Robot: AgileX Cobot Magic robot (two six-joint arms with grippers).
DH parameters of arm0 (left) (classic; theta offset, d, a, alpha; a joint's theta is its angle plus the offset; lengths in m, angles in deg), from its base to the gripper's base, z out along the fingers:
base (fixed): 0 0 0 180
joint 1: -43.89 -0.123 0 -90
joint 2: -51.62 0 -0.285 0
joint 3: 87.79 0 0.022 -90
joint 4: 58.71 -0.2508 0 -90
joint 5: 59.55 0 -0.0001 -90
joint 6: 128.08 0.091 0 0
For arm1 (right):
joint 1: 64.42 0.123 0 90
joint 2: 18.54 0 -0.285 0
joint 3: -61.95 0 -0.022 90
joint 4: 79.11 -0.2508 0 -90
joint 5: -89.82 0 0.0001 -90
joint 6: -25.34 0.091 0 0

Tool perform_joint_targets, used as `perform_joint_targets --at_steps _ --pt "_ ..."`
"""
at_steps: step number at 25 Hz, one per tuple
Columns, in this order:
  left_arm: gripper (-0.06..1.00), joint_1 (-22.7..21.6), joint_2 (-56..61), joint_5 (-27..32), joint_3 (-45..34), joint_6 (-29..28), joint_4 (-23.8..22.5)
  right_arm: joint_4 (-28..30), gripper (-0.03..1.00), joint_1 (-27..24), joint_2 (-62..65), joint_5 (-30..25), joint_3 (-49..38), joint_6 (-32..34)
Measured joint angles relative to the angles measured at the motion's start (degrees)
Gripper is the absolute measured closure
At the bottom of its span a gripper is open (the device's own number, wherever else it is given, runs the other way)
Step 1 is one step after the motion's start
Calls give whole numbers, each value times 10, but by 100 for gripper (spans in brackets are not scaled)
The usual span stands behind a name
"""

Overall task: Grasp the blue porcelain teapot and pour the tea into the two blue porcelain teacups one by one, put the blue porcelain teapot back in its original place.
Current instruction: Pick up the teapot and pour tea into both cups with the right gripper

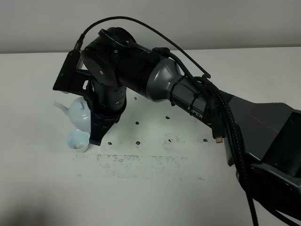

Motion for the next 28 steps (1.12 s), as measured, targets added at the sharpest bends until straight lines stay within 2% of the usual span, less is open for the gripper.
perform_joint_targets --at_steps 5,13,18,21,28 --pt "31 0 0 0 0 0 0 0 93 -2 41 3 -42 29" --pt "31 0 0 0 0 0 0 -5 93 -15 135 1 -179 31" --pt "31 0 0 0 0 0 0 6 93 -22 138 2 -217 25" --pt "31 0 0 0 0 0 0 34 93 -18 135 10 -227 2" --pt "31 0 0 0 0 0 0 108 93 -11 131 121 -236 -134"
